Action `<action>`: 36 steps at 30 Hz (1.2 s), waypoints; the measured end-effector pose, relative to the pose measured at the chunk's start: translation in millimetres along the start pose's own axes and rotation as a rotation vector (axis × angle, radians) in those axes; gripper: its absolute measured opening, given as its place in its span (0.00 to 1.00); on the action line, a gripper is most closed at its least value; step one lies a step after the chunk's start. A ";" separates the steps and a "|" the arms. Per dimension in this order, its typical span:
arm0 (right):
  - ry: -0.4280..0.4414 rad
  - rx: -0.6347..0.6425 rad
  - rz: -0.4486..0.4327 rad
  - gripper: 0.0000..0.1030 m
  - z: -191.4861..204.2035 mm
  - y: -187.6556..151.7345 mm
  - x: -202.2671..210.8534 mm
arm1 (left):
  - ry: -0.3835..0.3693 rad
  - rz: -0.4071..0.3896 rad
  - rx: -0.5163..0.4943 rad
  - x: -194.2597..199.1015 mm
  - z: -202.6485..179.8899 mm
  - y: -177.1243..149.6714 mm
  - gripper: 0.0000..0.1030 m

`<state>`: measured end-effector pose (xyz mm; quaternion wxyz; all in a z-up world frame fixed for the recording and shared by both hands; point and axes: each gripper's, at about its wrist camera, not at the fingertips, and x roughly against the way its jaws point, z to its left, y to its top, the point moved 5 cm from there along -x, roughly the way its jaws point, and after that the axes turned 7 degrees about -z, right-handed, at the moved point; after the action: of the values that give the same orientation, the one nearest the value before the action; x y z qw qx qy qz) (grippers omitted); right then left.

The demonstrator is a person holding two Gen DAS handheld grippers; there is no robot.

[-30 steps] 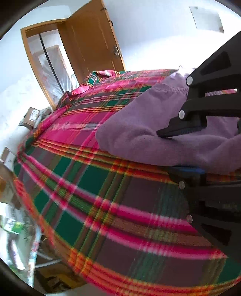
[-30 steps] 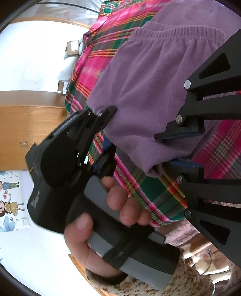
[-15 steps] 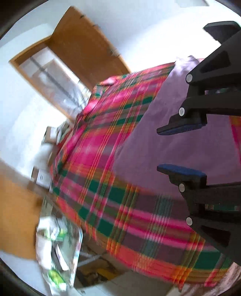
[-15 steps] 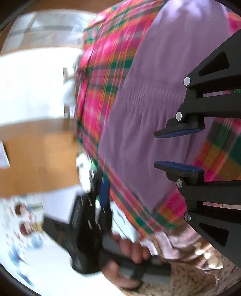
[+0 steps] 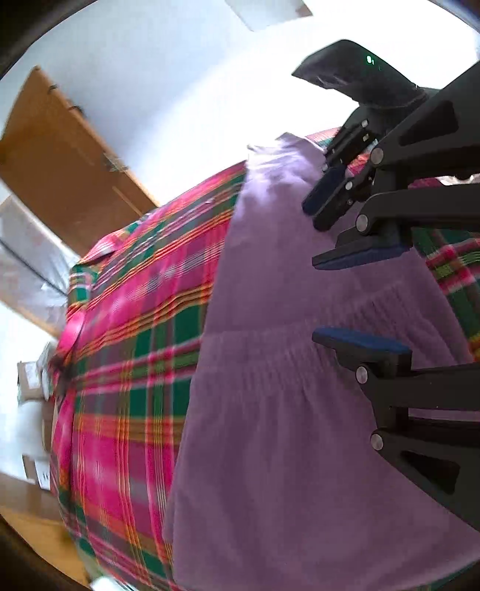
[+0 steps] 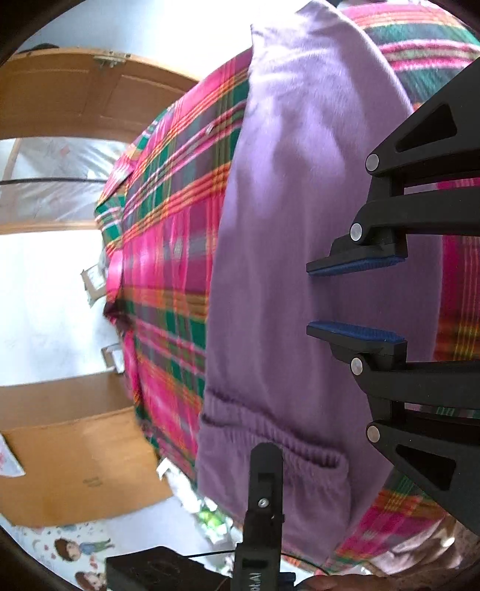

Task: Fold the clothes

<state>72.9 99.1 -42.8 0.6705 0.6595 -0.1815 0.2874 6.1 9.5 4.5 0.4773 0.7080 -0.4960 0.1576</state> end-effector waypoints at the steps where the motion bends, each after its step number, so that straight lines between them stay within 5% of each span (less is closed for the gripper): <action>1: -0.013 -0.003 0.005 0.26 -5.7 -1.8 1.6 | 0.004 0.004 -0.005 -4.3 -3.5 0.4 0.31; 4: -0.058 -0.026 0.018 0.26 -27.7 -6.8 6.2 | -0.028 0.021 -0.001 -13.7 -10.7 1.8 0.31; 12: -0.177 -0.111 0.022 0.25 -88.8 -14.1 20.8 | 0.026 0.008 -0.071 -29.7 -29.0 4.2 0.31; 15: -0.231 -0.141 0.021 0.25 -112.2 -16.3 28.5 | -0.019 0.038 -0.094 -41.6 -43.3 0.4 0.31; 24: -0.154 -0.137 0.002 0.25 -114.5 -18.8 28.5 | 0.036 0.059 -0.220 -70.9 -77.1 -10.2 0.31; 36: -0.275 -0.245 -0.038 0.26 -184.1 -32.3 59.1 | 0.141 0.032 -0.314 -91.6 -94.1 -5.5 0.31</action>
<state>113.5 290.9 -43.0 0.7200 0.6092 -0.2928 0.1575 -7.7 138.6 -15.6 0.6129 0.6040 -0.4912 0.1350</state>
